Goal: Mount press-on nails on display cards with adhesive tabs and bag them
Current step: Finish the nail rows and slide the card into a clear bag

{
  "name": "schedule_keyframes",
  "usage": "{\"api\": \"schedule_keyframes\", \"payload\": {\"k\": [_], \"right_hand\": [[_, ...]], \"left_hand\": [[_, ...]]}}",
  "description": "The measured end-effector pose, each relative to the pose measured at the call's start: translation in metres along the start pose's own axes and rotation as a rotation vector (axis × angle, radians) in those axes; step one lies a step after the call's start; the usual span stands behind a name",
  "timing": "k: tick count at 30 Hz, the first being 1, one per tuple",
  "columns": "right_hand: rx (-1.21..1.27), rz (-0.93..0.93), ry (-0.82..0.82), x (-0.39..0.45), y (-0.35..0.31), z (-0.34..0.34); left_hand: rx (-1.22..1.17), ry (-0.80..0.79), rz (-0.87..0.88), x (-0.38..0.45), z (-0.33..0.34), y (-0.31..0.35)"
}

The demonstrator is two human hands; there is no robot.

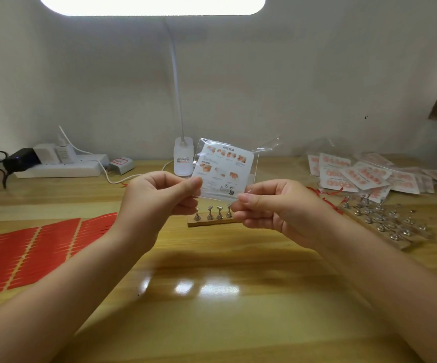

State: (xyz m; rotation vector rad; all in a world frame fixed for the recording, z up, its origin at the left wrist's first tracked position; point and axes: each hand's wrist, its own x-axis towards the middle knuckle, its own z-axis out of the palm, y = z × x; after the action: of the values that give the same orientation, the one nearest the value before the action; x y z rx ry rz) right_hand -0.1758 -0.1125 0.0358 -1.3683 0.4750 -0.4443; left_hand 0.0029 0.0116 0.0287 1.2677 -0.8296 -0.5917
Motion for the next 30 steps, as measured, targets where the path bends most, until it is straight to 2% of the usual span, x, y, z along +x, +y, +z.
{"api": "schedule_keyframes", "payload": {"k": [12, 16, 19, 30], "right_hand": [[0.032, -0.067, 0.015, -0.002, 0.003, 0.009], [0.012, -0.09, 0.018, -0.003, 0.004, 0.011], [-0.04, -0.106, 0.02, -0.004, 0.006, 0.013], [-0.233, -0.041, -0.002, -0.004, 0.008, 0.015]], "left_hand": [[-0.116, 0.073, -0.089, 0.005, -0.004, 0.0], [-0.167, -0.051, -0.244, 0.007, -0.005, 0.002], [-0.097, -0.169, -0.321, 0.005, -0.003, 0.001], [-0.023, -0.209, -0.221, -0.01, 0.008, -0.003]]}}
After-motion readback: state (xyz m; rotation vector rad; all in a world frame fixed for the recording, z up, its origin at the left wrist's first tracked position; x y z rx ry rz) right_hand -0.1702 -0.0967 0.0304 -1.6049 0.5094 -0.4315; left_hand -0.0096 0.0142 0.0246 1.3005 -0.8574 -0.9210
